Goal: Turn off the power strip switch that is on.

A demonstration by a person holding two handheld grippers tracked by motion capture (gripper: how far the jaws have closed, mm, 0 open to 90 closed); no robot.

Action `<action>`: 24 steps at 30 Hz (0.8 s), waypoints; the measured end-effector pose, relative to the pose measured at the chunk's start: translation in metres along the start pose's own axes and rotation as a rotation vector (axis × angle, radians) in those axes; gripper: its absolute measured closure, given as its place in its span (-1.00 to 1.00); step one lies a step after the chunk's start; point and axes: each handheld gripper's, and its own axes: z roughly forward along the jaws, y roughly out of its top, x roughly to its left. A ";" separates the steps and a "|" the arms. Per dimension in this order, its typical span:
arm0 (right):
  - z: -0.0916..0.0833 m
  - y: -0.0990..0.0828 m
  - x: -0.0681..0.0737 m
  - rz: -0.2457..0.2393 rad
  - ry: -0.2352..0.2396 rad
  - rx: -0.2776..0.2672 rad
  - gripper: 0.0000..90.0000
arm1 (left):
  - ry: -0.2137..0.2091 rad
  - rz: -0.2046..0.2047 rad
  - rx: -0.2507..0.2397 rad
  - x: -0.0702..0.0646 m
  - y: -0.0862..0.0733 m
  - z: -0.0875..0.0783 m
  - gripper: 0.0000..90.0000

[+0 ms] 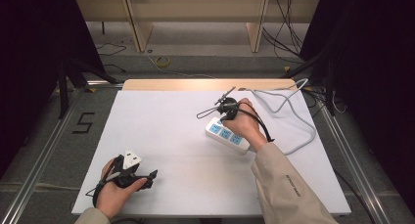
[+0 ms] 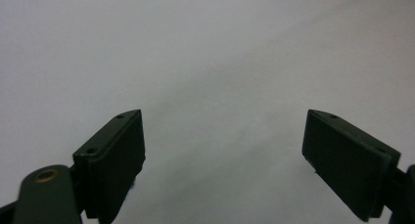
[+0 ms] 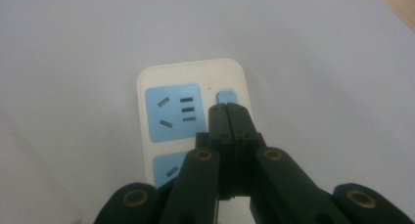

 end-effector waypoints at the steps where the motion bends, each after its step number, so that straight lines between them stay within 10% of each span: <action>1: 0.000 0.000 0.000 0.002 -0.001 -0.002 1.00 | -0.001 0.001 0.001 0.000 0.000 0.000 -0.65; 24: 0.012 0.007 -0.004 0.035 -0.006 0.003 1.00 | -0.002 -0.003 -0.001 0.000 0.000 0.000 -0.65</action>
